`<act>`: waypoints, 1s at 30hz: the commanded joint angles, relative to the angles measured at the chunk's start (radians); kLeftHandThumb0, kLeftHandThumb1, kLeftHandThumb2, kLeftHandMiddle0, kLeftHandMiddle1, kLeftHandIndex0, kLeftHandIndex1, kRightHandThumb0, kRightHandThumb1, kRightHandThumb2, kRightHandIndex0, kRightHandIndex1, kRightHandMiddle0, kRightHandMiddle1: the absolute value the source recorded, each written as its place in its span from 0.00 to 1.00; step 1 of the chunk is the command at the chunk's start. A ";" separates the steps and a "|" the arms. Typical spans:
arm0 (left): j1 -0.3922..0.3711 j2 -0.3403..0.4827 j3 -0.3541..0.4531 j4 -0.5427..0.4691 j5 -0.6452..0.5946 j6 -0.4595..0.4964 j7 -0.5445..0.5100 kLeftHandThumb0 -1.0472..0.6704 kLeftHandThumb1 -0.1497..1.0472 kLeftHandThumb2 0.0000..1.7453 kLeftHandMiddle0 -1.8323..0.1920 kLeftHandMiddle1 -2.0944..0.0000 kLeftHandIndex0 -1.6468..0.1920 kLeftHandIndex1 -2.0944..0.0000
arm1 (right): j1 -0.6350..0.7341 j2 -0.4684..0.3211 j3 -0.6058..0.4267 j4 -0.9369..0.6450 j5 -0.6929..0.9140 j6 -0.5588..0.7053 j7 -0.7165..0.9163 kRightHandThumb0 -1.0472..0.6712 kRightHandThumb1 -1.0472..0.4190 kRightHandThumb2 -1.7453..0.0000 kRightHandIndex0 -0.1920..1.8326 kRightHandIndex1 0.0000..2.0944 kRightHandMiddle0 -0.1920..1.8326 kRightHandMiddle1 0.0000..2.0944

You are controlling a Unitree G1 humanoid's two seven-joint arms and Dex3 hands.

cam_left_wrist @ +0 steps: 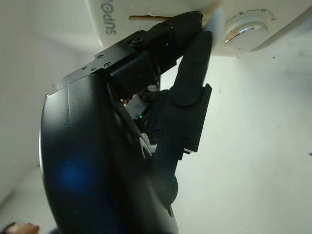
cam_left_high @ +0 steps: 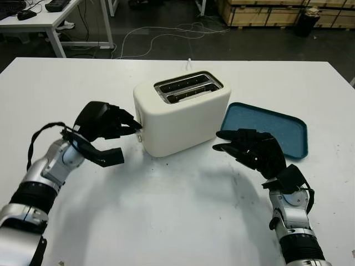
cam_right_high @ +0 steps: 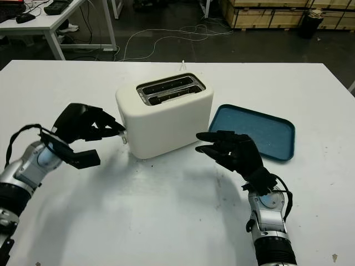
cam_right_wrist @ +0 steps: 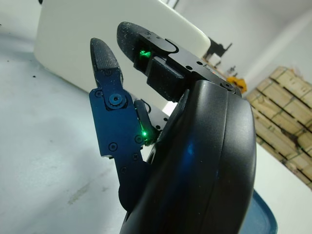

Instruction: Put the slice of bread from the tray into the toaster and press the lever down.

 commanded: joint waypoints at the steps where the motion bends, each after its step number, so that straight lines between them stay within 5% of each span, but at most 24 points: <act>1: 0.073 -0.060 -0.091 0.026 0.054 0.039 -0.076 0.50 0.89 0.01 0.48 0.39 0.28 1.00 | -0.010 -0.010 -0.005 0.011 0.013 -0.032 0.007 0.37 0.13 1.00 0.67 0.00 0.62 0.00; 18: 0.058 -0.050 -0.082 0.003 0.012 0.037 -0.096 0.49 0.89 0.03 0.50 0.35 0.27 1.00 | -0.003 -0.009 -0.003 0.006 -0.001 -0.042 -0.008 0.37 0.13 1.00 0.67 0.00 0.62 0.00; 30: 0.018 -0.032 -0.069 -0.043 -0.034 0.062 -0.167 0.48 0.89 0.05 0.49 0.49 0.28 1.00 | -0.007 -0.008 -0.003 0.017 0.005 -0.052 -0.003 0.38 0.13 1.00 0.67 0.00 0.62 0.00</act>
